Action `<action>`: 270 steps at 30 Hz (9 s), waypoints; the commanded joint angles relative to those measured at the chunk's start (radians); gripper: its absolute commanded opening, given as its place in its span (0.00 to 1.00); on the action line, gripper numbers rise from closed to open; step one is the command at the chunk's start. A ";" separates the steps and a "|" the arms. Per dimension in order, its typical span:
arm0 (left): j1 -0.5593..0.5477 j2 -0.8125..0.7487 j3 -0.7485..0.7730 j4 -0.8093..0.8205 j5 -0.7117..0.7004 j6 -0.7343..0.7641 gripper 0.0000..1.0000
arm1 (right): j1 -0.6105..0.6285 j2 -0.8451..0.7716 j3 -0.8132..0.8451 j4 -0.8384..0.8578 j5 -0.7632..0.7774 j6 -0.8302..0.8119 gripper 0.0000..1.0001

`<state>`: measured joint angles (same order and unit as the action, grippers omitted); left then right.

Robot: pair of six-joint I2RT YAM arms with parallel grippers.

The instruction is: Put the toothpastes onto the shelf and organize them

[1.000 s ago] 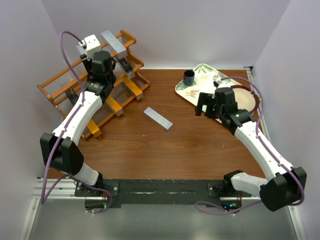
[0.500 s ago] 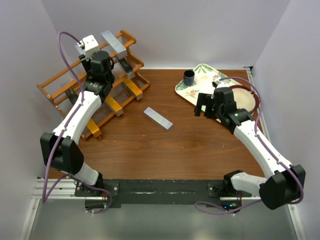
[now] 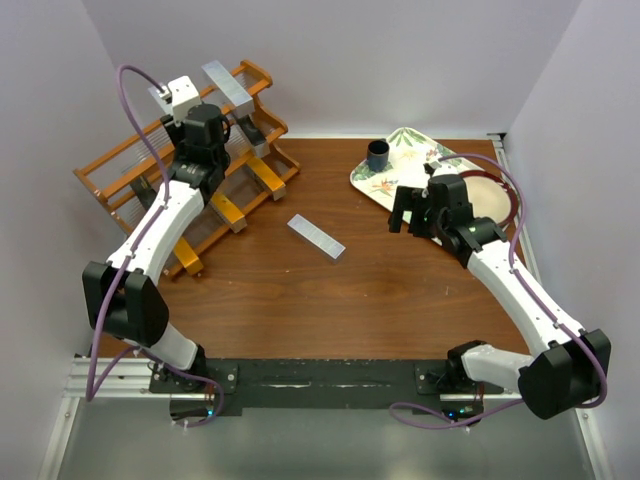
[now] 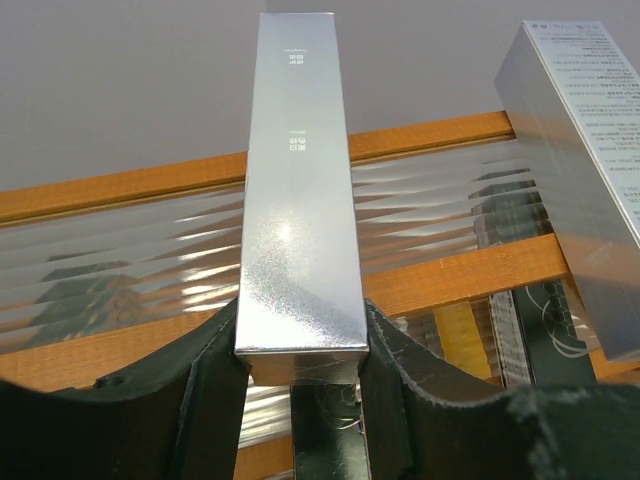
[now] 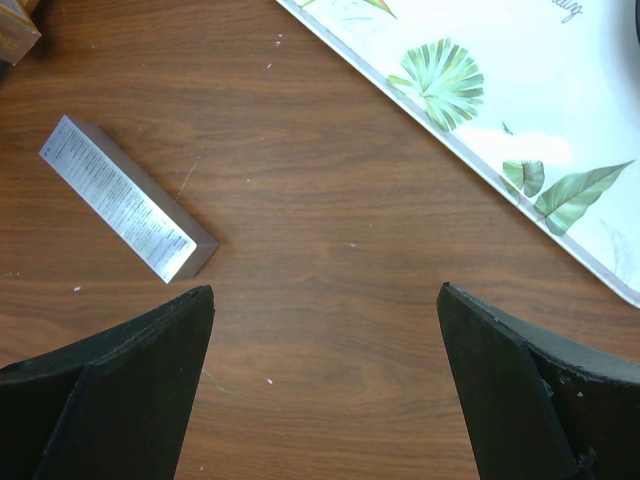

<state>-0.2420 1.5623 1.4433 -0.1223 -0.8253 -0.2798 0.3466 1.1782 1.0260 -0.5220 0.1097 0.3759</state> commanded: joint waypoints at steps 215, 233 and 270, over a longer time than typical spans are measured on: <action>-0.916 -0.423 -0.288 0.263 -0.098 0.246 0.00 | 0.120 -0.341 -0.188 0.208 0.349 0.195 0.98; -0.468 -0.475 -0.027 0.072 -0.141 0.395 0.00 | 0.120 -0.336 -0.210 0.211 0.363 0.136 0.98; 0.322 -0.441 -0.257 0.003 0.259 0.096 0.00 | 0.120 -0.270 -0.279 0.270 0.298 0.081 0.98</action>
<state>0.0700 1.1324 1.1931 -0.2161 -0.5800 -0.1825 0.4644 0.9043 0.7490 -0.3058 0.4206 0.4713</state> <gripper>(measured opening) 0.464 0.985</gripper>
